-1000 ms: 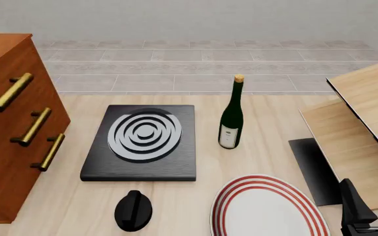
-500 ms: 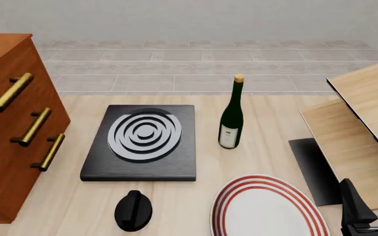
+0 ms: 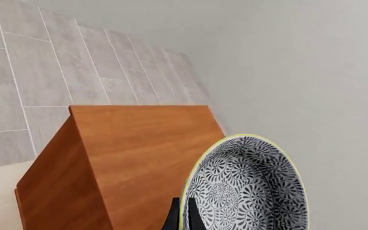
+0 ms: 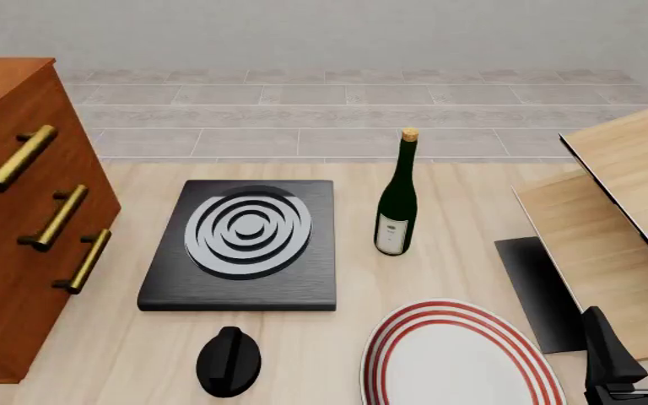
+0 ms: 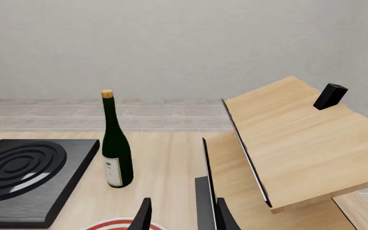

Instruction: Put the bowl on the top of the cabinet.

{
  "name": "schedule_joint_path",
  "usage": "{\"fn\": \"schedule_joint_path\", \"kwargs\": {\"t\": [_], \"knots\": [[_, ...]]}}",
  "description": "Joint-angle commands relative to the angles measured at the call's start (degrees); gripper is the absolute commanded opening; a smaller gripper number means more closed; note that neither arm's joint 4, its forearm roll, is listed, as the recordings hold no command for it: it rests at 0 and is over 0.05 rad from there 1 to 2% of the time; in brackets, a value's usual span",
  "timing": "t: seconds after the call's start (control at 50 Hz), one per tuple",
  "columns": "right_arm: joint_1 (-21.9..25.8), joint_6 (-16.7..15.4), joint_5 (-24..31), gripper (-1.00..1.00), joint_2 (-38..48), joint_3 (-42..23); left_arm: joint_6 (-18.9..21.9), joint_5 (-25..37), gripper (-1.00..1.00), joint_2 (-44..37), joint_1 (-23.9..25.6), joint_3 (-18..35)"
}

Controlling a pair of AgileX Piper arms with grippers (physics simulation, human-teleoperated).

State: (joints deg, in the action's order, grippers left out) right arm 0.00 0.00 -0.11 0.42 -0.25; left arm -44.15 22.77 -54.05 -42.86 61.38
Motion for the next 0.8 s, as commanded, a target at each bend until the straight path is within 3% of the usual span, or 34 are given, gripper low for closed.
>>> {"fn": "schedule_joint_path", "kwargs": {"t": [0.02, 0.8], "knots": [[0.0, 0.0, 0.0, 1.0, 0.0, 0.0, 1.7, -0.2, -1.0, -2.2, -1.2, 0.8], [0.0, 0.0, 0.0, 1.0, 0.0, 0.0, 7.0, -0.4, -1.0, -5.8, -3.3, 1.6]]}}
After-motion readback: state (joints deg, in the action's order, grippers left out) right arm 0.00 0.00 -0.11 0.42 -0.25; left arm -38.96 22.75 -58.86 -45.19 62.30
